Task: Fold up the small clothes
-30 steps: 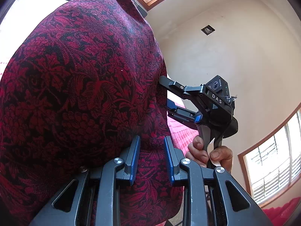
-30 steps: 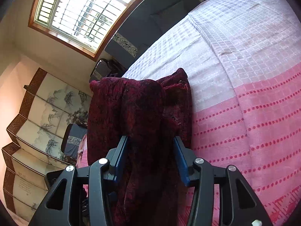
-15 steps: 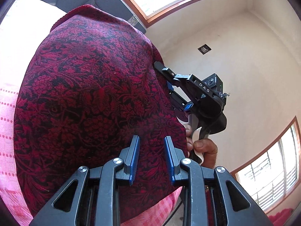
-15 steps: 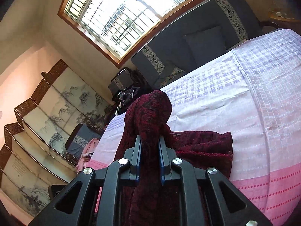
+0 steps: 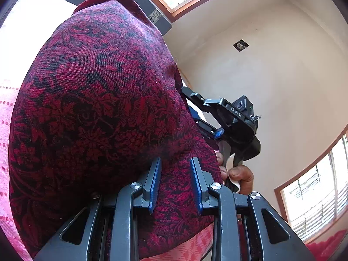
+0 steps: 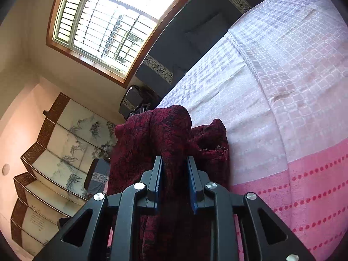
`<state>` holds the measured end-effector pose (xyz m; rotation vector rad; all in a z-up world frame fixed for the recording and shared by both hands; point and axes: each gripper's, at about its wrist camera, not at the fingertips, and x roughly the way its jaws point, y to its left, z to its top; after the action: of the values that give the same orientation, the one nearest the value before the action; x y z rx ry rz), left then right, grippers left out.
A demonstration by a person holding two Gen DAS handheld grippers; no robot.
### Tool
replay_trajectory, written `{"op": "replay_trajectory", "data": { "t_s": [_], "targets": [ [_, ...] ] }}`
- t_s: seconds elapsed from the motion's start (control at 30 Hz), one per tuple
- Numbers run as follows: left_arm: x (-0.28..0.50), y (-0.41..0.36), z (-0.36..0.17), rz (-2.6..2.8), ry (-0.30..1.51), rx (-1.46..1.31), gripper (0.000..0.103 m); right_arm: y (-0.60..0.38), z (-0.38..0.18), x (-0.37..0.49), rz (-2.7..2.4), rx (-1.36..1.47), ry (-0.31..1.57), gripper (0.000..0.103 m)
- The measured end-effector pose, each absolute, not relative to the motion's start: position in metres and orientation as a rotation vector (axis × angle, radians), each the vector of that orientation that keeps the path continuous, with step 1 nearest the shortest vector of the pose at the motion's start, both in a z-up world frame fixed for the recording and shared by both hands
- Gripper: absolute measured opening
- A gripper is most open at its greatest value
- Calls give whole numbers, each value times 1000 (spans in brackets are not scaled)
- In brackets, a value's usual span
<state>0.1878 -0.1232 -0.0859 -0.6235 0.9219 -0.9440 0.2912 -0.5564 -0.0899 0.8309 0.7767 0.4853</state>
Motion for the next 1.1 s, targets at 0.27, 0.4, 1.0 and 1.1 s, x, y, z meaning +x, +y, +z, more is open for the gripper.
{"op": "replay_trajectory", "data": {
  "t_s": [0.27,0.4,1.0,1.1],
  "targets": [
    [184,-129,-84,-930,902,-592,28,-519,-68,235,494,589,861,45],
    [174,-128,-73,-903,913,-573,29,-506,-87,221,402,451,889,18],
    [172,-77,-18,-766,768,-467,61,-504,-27,233,437,402,754,25],
    [196,-88,-9,-760,742,-420,61,-478,-14,257,450,269,753,25]
  ]
}}
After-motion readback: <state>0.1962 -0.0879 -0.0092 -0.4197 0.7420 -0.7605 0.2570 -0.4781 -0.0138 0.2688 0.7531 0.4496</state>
